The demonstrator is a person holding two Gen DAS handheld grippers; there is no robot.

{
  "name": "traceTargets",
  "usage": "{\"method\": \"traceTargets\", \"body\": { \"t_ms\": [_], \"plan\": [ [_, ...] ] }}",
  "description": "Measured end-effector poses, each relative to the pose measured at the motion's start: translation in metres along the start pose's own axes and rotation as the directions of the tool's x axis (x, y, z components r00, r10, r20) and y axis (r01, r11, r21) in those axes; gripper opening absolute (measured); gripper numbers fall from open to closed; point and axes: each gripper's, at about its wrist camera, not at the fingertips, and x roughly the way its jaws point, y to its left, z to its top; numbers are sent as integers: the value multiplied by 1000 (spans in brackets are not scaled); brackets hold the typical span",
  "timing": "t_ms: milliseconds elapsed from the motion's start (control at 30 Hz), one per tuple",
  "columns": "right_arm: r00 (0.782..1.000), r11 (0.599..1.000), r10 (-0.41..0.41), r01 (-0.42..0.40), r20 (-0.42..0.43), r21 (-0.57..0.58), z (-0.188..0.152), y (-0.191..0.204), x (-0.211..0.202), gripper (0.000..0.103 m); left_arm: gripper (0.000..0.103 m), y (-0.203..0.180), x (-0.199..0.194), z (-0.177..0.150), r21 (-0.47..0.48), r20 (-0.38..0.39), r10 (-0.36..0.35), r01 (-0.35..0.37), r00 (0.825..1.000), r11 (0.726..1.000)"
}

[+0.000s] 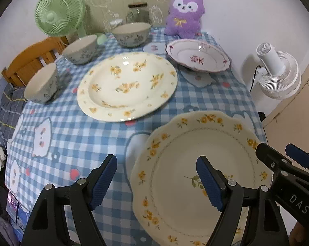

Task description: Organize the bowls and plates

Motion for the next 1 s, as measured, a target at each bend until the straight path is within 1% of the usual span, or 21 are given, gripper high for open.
{"method": "traceTargets", "body": {
  "t_ms": [167, 300, 433, 600, 700, 833, 1000],
  "plan": [
    [1000, 999, 14, -14, 12, -33, 8, 14, -13, 78, 81, 8, -12, 7, -18, 22, 12, -12, 1000, 1000],
    [1000, 999, 23, -23, 15, -36, 15, 25, -19, 78, 80, 17, -20, 14, -11, 47, 26, -25, 999, 1000],
    [999, 999, 28, -27, 29, -36, 23, 36, -26, 78, 79, 28, -28, 21, -13, 76, 16, -15, 997, 1000],
    [999, 999, 36, -35, 38, -20, 35, 50, -30, 78, 79, 40, -32, 37, 11, 100, -7, 5, 995, 1000],
    [999, 999, 32, -31, 44, -28, 40, 60, -32, 78, 79, 48, -36, 47, 22, 128, -4, 1, 992, 1000],
    [999, 999, 16, -14, 43, -48, 47, 76, -35, 78, 79, 62, -36, 59, 6, 126, -22, 21, 992, 1000],
    [999, 999, 36, -35, 36, -34, 61, 89, -34, 78, 79, 74, -41, 72, 31, 153, -2, -3, 988, 1000]
  ]
}}
